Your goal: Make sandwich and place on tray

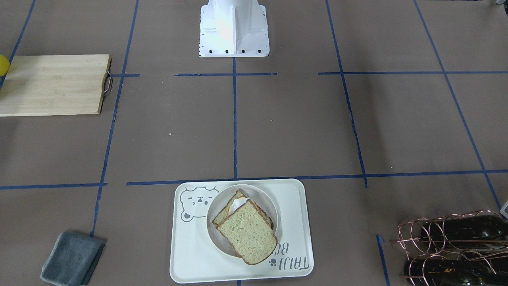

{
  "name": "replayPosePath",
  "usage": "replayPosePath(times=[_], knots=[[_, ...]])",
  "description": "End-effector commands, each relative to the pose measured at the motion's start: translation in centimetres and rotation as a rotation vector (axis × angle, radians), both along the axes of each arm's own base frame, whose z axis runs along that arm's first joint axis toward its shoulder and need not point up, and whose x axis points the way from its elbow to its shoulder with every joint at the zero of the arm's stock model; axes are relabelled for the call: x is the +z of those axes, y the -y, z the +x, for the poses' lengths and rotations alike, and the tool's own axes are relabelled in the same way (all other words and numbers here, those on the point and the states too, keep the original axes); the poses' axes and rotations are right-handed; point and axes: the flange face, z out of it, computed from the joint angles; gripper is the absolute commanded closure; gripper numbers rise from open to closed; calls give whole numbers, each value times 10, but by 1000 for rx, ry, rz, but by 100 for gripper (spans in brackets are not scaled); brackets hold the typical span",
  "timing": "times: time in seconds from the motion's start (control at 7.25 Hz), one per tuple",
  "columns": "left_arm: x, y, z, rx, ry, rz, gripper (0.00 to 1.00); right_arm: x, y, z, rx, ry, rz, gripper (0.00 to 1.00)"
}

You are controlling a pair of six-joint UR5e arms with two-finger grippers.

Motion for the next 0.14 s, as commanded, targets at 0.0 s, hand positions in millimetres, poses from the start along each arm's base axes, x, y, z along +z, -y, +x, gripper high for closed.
replayPosePath(times=[0.0], knots=[[-1, 1, 0, -2, 0, 3, 0, -2, 2, 0, -1, 0, 5, 0]])
